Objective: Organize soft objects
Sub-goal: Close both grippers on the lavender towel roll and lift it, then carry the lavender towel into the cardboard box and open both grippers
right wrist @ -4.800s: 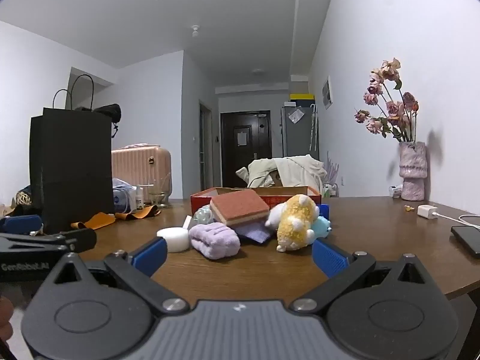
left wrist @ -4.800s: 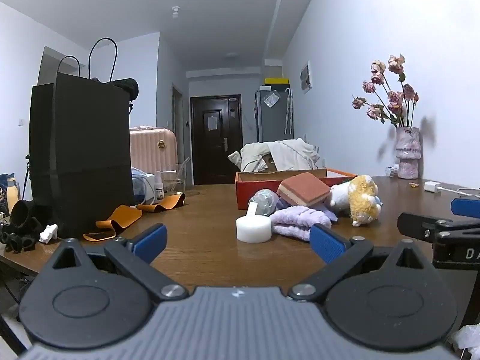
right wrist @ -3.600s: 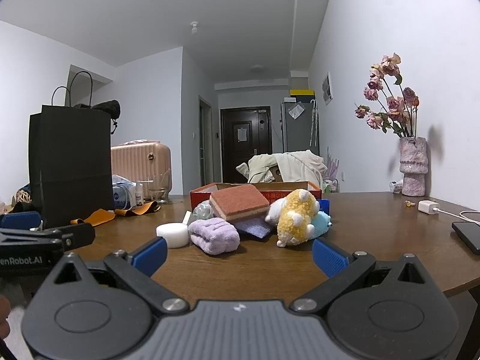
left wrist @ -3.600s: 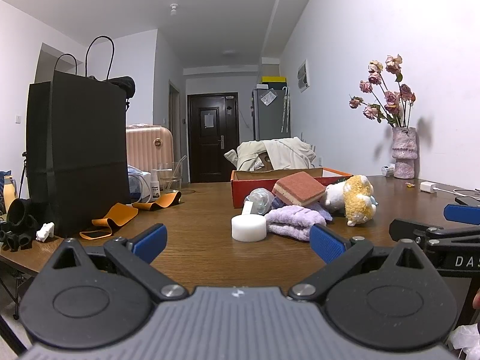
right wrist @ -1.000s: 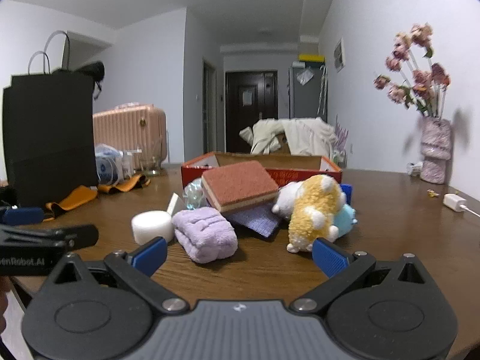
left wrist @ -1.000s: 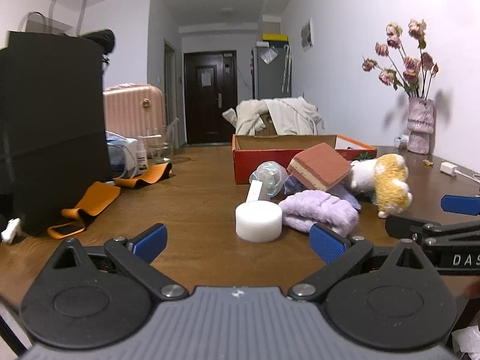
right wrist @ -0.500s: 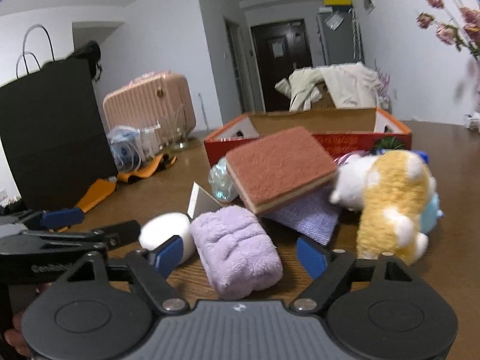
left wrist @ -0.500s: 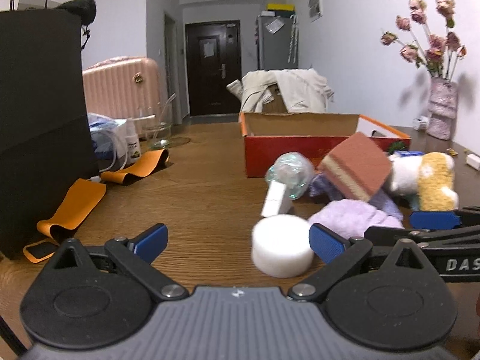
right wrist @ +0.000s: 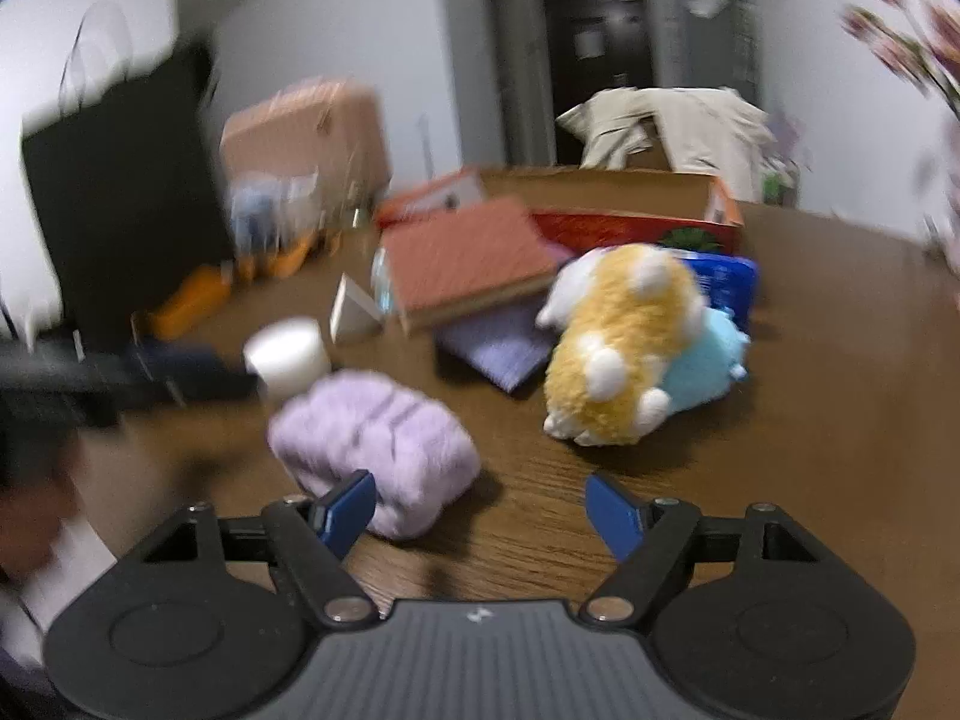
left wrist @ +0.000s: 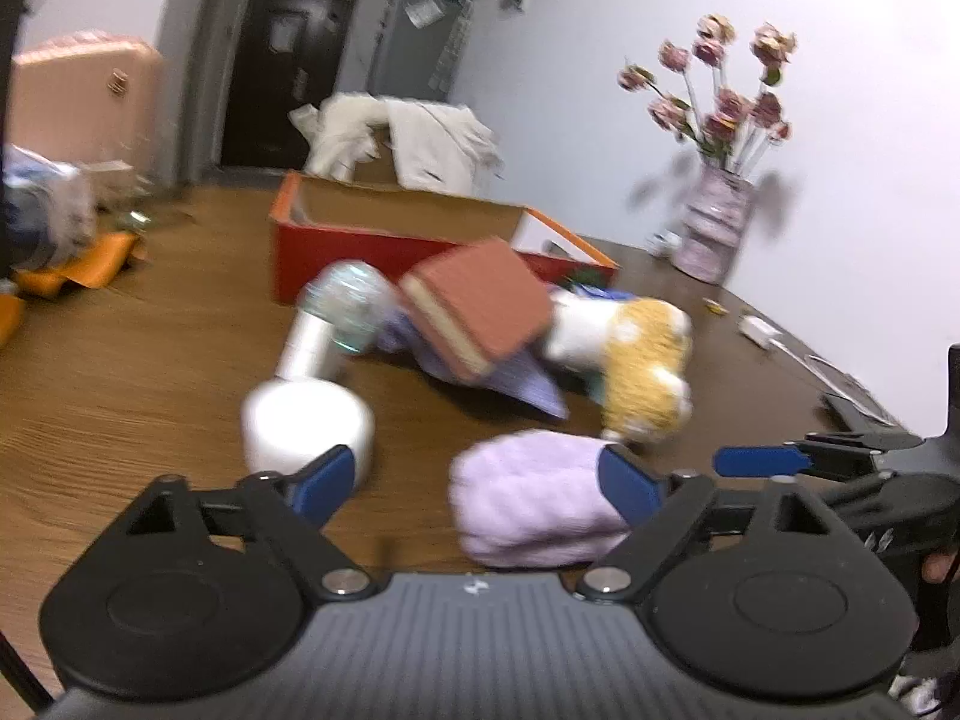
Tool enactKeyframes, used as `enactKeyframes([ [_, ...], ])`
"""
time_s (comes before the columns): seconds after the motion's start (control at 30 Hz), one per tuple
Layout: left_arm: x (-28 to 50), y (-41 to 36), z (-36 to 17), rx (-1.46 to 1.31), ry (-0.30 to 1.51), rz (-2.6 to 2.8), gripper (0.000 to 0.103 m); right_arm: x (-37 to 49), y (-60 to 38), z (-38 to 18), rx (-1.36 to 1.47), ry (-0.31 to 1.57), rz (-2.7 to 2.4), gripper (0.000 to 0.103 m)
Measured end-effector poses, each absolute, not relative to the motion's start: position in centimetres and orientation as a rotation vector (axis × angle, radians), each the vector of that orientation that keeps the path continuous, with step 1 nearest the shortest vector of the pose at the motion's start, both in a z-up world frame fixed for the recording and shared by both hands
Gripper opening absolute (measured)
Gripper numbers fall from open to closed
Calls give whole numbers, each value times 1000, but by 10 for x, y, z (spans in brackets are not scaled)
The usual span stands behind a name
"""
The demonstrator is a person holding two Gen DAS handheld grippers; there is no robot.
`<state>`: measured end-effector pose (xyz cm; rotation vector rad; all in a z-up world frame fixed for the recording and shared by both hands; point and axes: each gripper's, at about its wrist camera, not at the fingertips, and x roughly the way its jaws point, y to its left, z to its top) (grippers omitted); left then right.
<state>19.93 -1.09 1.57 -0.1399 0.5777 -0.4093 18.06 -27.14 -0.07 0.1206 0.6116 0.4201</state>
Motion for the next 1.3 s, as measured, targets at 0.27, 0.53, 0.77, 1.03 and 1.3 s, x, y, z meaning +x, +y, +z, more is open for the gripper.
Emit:
enactKeyframes([
  [0.27, 230, -21, -2, -227, 723, -415, 51, 197, -265, -24, 468, 605, 392, 57],
  [0.53, 229, -12, -2, -346, 748, -436, 27, 206, -250, -28, 470, 644, 400, 17],
  [0.77, 264, -8, 75, -348, 577, -486, 26, 234, -257, 51, 408, 497, 479, 15],
  [1.03, 465, -4, 120, -308, 627, -380, 27, 443, -246, 129, 311, 559, 559, 15],
  [1.3, 620, 4, 58, -233, 770, -182, 33, 641, -203, 60, 357, 826, 434, 18],
])
